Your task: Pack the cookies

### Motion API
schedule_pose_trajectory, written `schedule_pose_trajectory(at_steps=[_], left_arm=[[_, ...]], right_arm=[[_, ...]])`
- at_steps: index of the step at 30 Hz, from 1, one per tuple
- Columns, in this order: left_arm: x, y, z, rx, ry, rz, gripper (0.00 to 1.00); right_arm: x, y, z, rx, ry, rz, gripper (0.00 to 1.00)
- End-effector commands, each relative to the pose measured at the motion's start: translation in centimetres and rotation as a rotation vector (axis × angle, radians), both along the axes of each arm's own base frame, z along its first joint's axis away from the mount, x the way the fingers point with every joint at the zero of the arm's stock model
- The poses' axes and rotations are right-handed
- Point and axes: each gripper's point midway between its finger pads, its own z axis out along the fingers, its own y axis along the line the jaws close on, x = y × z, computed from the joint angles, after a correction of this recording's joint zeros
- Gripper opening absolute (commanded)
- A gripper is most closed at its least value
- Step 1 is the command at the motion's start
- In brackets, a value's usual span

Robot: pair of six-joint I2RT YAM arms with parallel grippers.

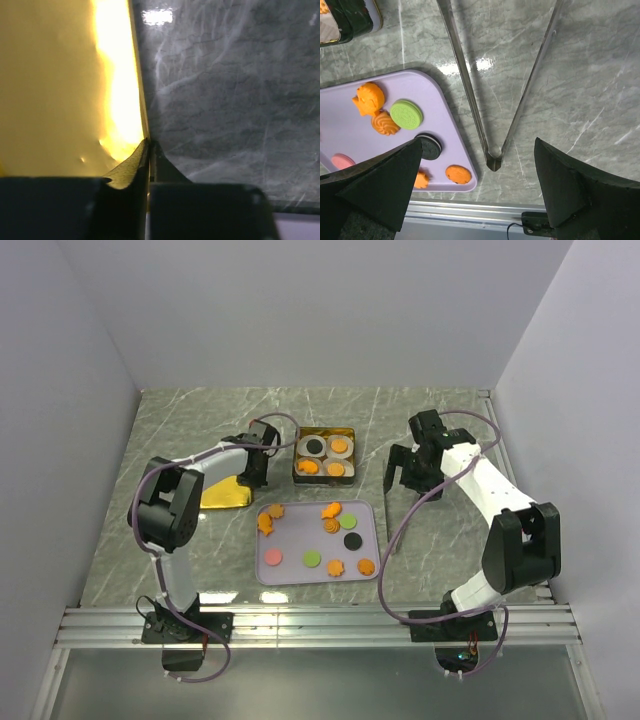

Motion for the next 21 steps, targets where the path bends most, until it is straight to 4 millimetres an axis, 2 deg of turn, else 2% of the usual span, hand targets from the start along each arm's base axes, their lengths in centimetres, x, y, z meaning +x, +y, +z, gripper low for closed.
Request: schedule_pose_trajectory(at_steps=[1, 3, 6, 9, 12, 13, 15, 16, 18, 19, 20, 21], left_arm=[[0.3, -0.2, 0.4, -0.026, 0.009, 0.008, 0.01], [0.5, -0.1, 1.0, -0.039, 0.000, 0.017, 0.01], [1.0, 0.2, 3.2, -0.063, -0.044, 0.041, 0.00], [1.8, 0.6, 6.9, -0.097, -0.116, 0.076, 0.00], [2.2, 0.5, 11.7, -0.188, -0.207, 0.101, 0.00], [2.3, 0.1, 14.3, -0.234, -0.255, 0.092, 0.00], [2.1, -0.8, 16.7, -0.300, -0.294, 0.059, 0.00], [1.8, -1.4, 18.9, -0.350, -0.334, 0.027, 0.00], [1.0, -3.8, 21.7, -0.485, -0.367, -0.065, 0.00], [0.2, -4.5, 24.0, -0.551, -0.405, -0.098, 0.00], [-1.1, -6.3, 25.1, -0.655, -0.380, -0.169, 0.00], [-1.6, -7.3, 26.8, -0.728, -0.411, -0.218, 0.00]], right_arm=[[1.3, 0.0, 1.6, 0.012, -0.066, 0.002, 0.99], [1.2, 0.0, 1.8, 0.010, -0.068, 0.003, 0.99], [1.2, 0.0, 2.5, 0.012, -0.080, 0.006, 0.99], [1.5, 0.1, 3.8, 0.020, -0.112, 0.008, 0.99], [2.1, 0.3, 6.0, 0.035, -0.173, 0.020, 0.99], [2.5, 0.7, 7.3, 0.057, -0.206, 0.035, 0.99], [2.8, 1.3, 9.2, 0.098, -0.257, 0.052, 0.99], [2.9, 1.9, 10.1, 0.128, -0.282, 0.068, 0.99], [3.1, 4.2, 12.7, 0.263, -0.345, 0.126, 0.99], [3.0, 5.1, 14.0, 0.319, -0.376, 0.150, 1.00], [2.7, 7.3, 15.7, 0.454, -0.399, 0.216, 1.00], [2.4, 8.3, 16.6, 0.522, -0.409, 0.248, 1.00]])
